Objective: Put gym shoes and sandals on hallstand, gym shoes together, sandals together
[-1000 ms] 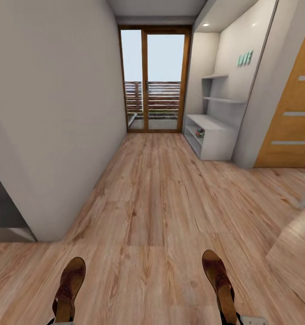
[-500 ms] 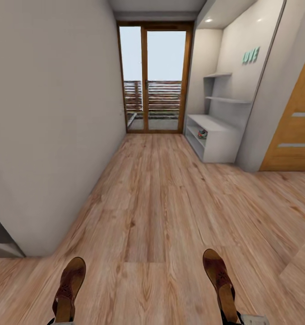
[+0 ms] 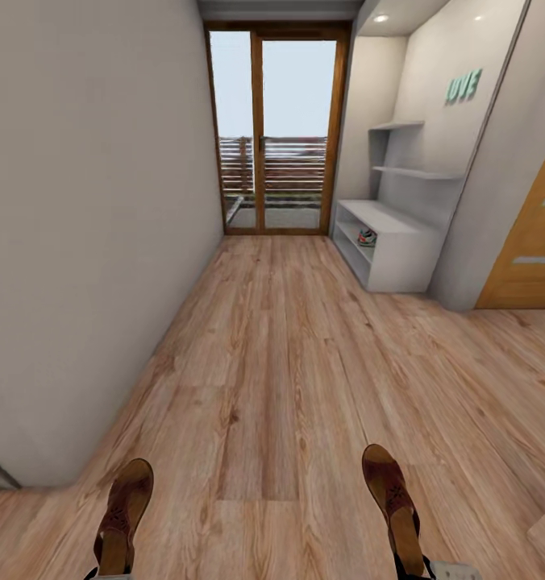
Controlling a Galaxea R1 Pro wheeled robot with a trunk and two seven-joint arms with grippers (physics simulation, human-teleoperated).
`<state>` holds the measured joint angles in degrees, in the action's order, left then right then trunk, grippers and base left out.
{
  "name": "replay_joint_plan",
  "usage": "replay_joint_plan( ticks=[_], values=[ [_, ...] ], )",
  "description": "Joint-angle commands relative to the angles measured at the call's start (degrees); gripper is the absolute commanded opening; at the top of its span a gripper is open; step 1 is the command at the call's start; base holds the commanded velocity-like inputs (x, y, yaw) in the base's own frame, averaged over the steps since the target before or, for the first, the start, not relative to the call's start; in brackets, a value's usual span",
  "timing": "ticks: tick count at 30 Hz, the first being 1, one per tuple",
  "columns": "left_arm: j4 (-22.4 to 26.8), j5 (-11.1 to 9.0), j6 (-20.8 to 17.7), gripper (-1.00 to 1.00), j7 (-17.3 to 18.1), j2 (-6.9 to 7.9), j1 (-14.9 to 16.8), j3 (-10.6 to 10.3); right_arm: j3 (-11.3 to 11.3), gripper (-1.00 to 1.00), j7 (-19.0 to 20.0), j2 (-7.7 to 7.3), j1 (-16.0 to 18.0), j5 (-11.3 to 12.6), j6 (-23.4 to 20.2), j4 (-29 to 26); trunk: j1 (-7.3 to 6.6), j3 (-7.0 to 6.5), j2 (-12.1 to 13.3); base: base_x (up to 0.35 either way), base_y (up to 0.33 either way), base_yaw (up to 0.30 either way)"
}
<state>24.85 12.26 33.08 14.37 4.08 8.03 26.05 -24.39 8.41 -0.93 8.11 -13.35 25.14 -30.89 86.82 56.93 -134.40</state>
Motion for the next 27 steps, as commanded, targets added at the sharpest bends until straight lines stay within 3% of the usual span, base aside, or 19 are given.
replay_joint_plan(
  ticks=[1, 27],
  values=[
    [0.0, 0.5, 0.2, -1.00, 0.3, -0.04, 0.1, 0.5, -0.5, -1.00, 0.6, 0.05, 0.1, -0.2, 0.2, 0.0, 0.02, 0.07, 0.0, 0.340, 0.000, 0.000],
    [0.0, 0.5, 0.2, -1.00, 0.3, -0.04, 0.1, 0.6, -0.6, -1.00, 0.5, 0.14, 0.1, 0.0, 0.2, 0.2, 0.02, 0.11, 0.0, 0.340, 0.000, 0.000]
  ],
)
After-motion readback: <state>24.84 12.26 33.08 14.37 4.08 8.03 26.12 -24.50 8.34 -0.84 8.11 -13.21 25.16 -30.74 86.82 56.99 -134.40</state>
